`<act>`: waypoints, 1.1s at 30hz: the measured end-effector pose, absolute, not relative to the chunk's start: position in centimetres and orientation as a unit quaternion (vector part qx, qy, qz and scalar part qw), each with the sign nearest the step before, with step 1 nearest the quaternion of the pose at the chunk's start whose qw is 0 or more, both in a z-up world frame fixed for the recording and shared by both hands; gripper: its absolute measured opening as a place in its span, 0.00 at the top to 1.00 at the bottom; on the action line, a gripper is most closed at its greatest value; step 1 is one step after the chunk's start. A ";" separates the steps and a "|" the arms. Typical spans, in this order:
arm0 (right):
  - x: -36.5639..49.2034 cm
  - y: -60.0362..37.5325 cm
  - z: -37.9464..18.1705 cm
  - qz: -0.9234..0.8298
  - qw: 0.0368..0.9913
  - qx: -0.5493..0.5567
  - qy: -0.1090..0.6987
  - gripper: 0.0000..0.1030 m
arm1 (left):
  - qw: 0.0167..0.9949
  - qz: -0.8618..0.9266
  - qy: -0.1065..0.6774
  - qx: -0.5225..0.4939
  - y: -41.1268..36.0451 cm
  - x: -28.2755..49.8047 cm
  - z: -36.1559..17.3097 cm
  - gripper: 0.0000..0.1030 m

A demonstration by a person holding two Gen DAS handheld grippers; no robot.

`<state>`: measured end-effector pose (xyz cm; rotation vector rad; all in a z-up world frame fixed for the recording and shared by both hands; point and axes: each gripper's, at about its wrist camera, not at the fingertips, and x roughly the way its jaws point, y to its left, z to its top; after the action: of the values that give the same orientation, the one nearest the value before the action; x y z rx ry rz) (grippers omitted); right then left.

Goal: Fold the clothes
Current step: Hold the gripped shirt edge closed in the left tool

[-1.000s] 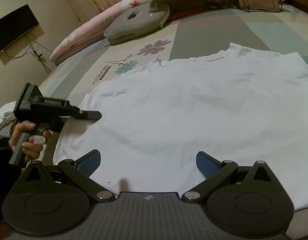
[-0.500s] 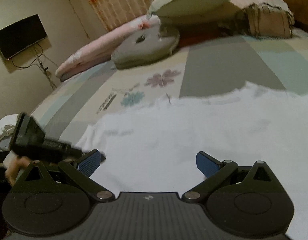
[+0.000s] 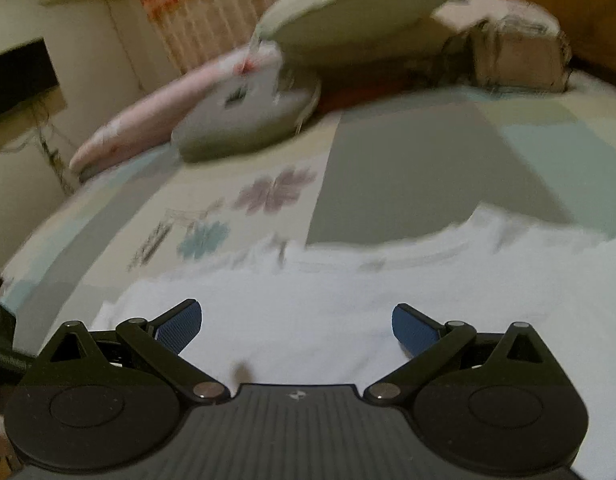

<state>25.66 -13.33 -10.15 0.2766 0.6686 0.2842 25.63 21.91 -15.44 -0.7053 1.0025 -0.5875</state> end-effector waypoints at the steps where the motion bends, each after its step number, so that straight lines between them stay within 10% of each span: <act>1: 26.0 -14.0 -10.0 0.135 0.927 0.137 0.322 0.00 | 0.779 -0.272 0.463 -0.325 21.9 25.6 -15.4 0.88; 33: 30.5 -20.9 -9.6 0.092 0.912 0.159 0.367 0.00 | 0.776 -0.270 0.463 -0.332 22.1 25.6 -15.3 0.88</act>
<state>30.49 -20.85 -9.57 0.3281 0.7556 0.1886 25.57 22.14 -15.33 -0.7175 1.0012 -0.5852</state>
